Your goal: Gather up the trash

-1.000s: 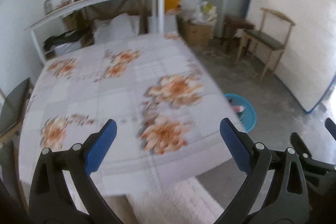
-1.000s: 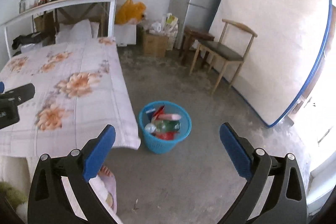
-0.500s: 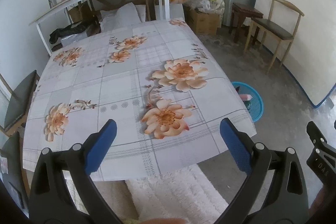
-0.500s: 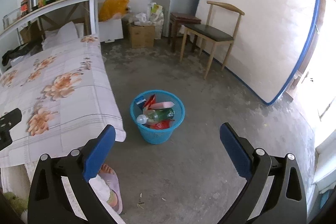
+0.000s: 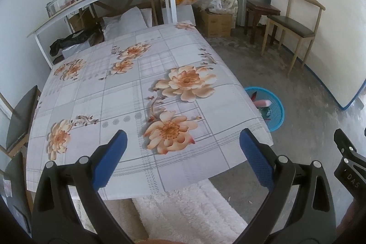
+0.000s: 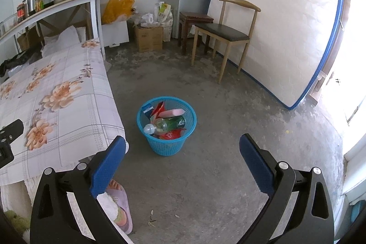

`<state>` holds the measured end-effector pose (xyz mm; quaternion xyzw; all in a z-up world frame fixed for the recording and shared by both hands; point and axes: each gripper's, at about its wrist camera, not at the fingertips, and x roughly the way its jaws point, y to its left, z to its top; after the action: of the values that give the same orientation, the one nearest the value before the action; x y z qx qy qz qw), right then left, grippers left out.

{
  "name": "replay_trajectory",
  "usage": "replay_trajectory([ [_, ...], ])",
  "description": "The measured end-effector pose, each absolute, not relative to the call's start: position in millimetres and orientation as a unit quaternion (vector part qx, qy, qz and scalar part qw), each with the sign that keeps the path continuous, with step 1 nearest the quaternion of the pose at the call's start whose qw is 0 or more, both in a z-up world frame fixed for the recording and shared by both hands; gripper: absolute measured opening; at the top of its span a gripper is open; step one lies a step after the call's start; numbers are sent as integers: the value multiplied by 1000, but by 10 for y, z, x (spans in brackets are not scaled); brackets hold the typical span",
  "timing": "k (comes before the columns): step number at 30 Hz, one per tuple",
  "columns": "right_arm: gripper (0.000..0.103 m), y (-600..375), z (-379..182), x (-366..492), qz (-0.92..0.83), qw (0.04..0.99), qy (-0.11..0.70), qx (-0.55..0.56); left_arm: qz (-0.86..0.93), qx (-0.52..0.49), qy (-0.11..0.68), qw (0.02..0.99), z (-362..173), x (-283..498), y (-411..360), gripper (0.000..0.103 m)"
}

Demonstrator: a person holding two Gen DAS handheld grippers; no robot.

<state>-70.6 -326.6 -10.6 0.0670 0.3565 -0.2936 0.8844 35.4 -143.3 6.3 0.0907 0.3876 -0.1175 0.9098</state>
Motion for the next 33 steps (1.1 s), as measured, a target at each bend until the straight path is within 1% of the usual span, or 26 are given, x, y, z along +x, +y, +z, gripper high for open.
replay_trajectory([
  [33, 97, -3216, -46, -669, -291, 887, 353, 61, -110, 85, 394, 909, 56, 354, -1407, 95],
])
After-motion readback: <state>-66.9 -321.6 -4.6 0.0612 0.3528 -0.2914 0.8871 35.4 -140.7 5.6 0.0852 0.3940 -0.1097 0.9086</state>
